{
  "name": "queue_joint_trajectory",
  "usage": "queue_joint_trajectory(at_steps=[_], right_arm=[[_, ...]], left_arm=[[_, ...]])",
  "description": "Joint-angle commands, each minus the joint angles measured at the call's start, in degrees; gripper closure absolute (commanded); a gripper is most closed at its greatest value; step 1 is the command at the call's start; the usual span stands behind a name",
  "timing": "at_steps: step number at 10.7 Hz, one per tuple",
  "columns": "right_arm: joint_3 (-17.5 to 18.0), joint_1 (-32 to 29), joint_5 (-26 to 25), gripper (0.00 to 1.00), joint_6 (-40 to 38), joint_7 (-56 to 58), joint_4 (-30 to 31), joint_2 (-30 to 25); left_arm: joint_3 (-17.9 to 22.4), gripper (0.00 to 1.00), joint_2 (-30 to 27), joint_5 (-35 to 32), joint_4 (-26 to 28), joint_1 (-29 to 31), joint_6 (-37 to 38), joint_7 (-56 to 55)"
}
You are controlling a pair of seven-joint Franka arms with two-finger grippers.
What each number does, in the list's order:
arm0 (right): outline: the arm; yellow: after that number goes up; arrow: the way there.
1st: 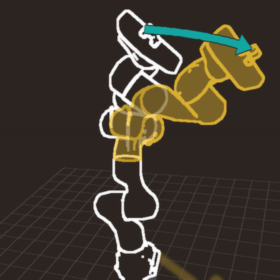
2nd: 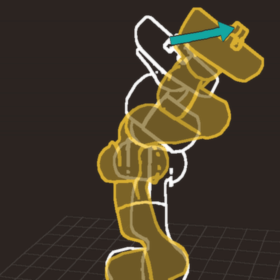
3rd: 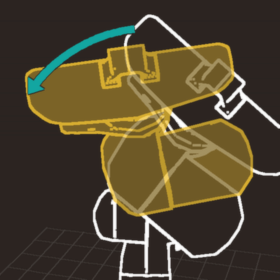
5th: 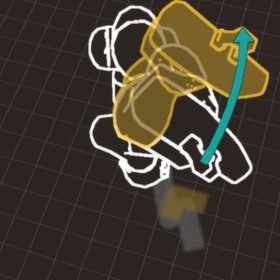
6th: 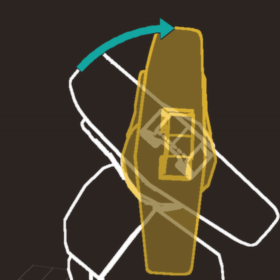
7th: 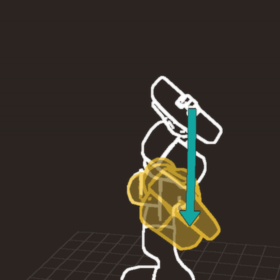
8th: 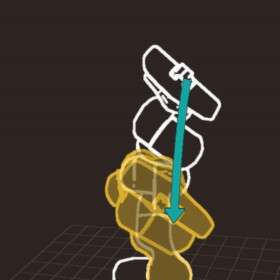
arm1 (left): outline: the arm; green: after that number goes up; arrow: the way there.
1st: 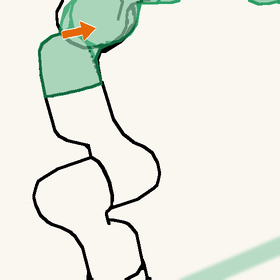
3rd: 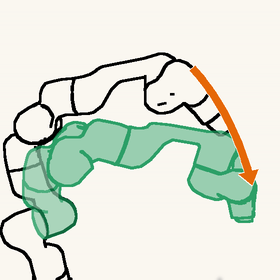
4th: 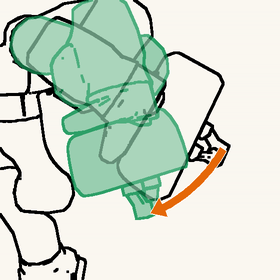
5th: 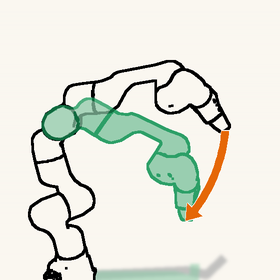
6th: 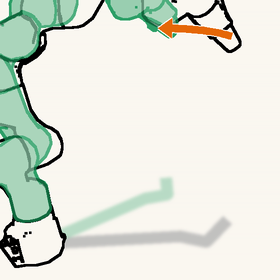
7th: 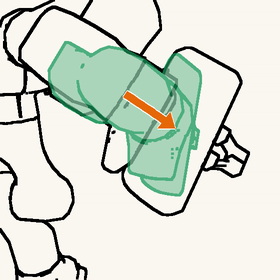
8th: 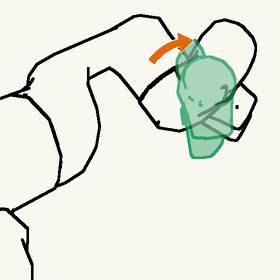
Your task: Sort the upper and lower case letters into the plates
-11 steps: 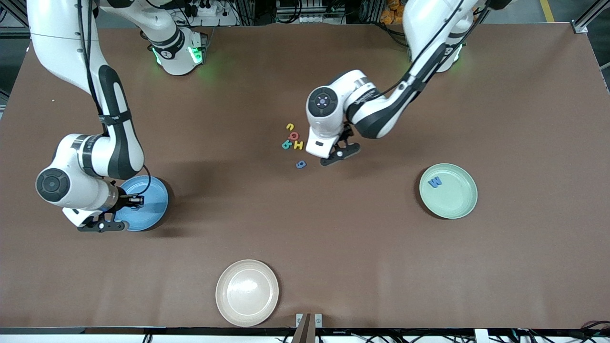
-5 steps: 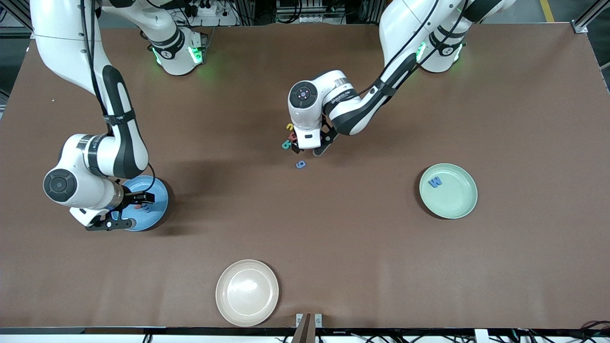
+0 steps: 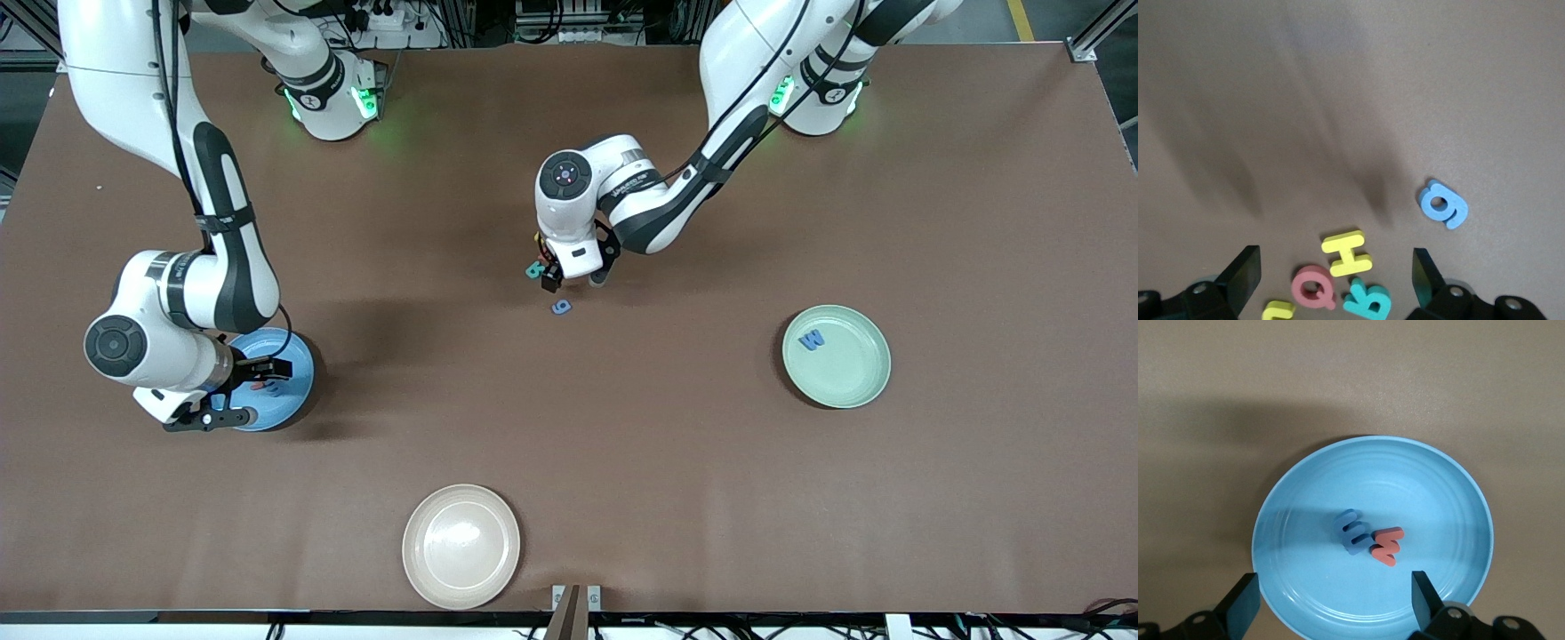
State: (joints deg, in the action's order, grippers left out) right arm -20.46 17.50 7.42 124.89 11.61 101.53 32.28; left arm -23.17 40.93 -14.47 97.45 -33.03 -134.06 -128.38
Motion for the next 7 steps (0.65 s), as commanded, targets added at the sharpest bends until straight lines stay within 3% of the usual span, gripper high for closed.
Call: queue_joint_trajectory(at_steps=[1, 7], right_arm=[[0.15, -0.45, -0.39, 0.00, 1.05, 1.39, 0.06, 0.41], [0.15, -0.28, -0.39, 0.00, 1.05, 1.39, 0.07, 0.68]], left_arm=[[3.03, 0.00, 1.87, -1.88, -1.03, -4.14, -2.60, -5.02], [3.39, 0.00, 2.49, -2.23, -0.50, -4.24, -5.33, -6.35]])
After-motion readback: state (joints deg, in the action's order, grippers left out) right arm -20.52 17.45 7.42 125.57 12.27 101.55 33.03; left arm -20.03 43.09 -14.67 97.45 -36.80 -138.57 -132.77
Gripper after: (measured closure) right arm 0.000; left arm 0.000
